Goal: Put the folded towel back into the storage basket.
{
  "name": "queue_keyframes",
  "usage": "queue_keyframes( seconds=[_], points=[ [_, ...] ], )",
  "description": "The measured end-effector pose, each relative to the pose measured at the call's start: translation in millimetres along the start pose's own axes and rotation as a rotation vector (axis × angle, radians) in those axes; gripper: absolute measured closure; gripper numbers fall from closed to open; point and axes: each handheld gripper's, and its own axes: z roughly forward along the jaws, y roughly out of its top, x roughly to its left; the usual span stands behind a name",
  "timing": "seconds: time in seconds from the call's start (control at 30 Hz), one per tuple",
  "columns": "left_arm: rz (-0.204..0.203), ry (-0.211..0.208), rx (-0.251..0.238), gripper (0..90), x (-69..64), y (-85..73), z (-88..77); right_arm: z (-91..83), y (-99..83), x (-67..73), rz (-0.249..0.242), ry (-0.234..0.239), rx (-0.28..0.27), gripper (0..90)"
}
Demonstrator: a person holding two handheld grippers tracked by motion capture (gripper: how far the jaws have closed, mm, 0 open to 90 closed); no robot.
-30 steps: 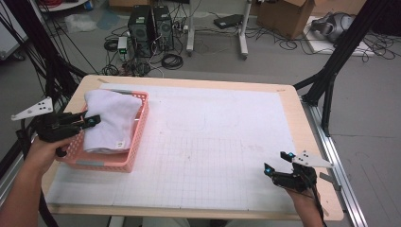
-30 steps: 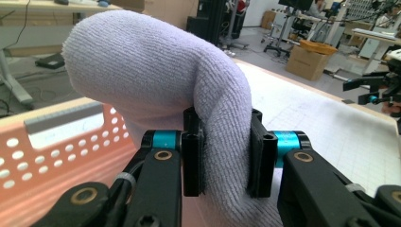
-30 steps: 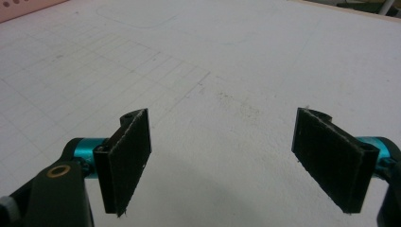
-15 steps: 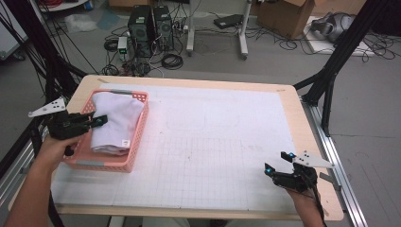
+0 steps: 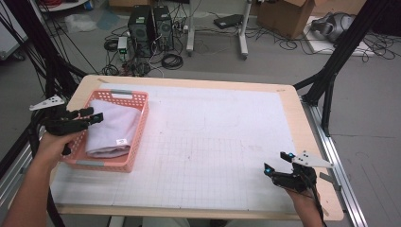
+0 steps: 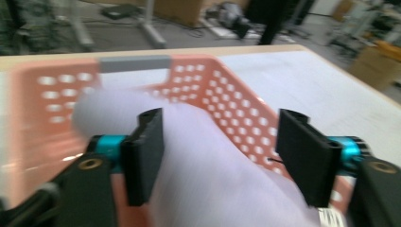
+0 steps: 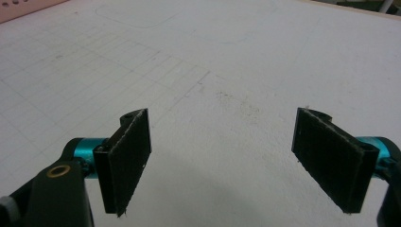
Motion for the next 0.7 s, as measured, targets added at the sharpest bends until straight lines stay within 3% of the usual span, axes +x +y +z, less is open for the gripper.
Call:
queue_keyframes(
  seconds=[0.1,0.27,0.43,0.7],
  points=[
    [0.007,0.031,-0.029,32.1,-2.1,4.9,-5.3,0.1,0.2,0.1,0.001,0.001,-0.002,19.3],
    [0.027,0.024,-0.025,31.3,-8.4,6.1,-3.0,0.0,0.6,0.5,-0.001,0.002,-0.001,19.3],
    [0.054,0.001,-0.065,27.6,-26.2,7.5,6.3,-0.8,1.2,0.1,-0.007,-0.004,-0.007,19.3],
    [0.051,-0.036,-0.112,21.2,-53.3,8.1,20.0,0.9,1.7,0.2,-0.016,-0.013,0.004,19.3]
  ],
)
